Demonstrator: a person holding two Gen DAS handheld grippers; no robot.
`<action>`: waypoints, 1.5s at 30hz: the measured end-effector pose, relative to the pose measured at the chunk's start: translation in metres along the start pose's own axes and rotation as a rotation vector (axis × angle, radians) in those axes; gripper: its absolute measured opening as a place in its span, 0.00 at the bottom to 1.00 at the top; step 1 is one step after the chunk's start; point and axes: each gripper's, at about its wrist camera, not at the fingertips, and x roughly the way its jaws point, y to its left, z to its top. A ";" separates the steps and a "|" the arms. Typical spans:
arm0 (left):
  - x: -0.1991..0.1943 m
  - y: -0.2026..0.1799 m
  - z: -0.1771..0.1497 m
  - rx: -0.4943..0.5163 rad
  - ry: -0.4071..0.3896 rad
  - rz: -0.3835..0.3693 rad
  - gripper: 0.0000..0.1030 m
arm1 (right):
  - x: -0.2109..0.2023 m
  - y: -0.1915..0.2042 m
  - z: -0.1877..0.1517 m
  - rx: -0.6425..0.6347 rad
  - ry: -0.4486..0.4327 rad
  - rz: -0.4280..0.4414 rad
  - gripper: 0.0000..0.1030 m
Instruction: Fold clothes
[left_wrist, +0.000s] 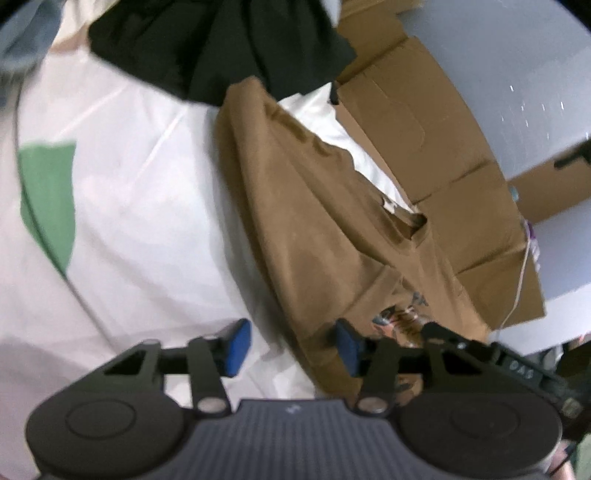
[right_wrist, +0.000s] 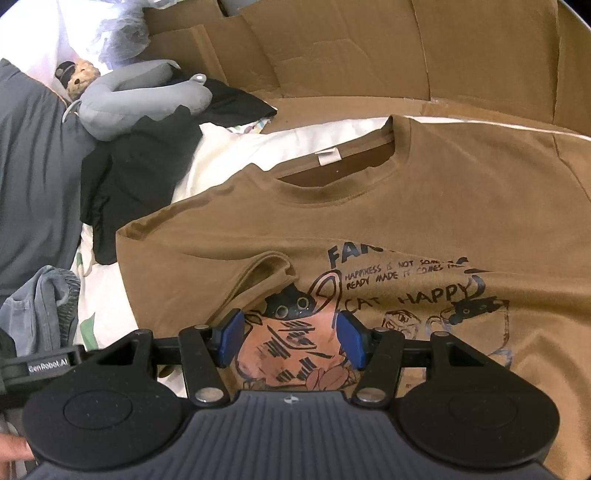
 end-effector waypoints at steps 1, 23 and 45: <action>0.001 0.004 -0.001 -0.028 -0.005 -0.027 0.39 | 0.002 0.000 0.000 0.003 0.001 0.005 0.57; -0.033 0.009 0.039 -0.081 -0.047 -0.134 0.04 | 0.043 -0.002 0.015 0.205 0.023 0.116 0.04; -0.111 0.019 0.147 0.294 0.097 0.164 0.04 | -0.001 0.107 -0.020 -0.064 0.088 0.302 0.04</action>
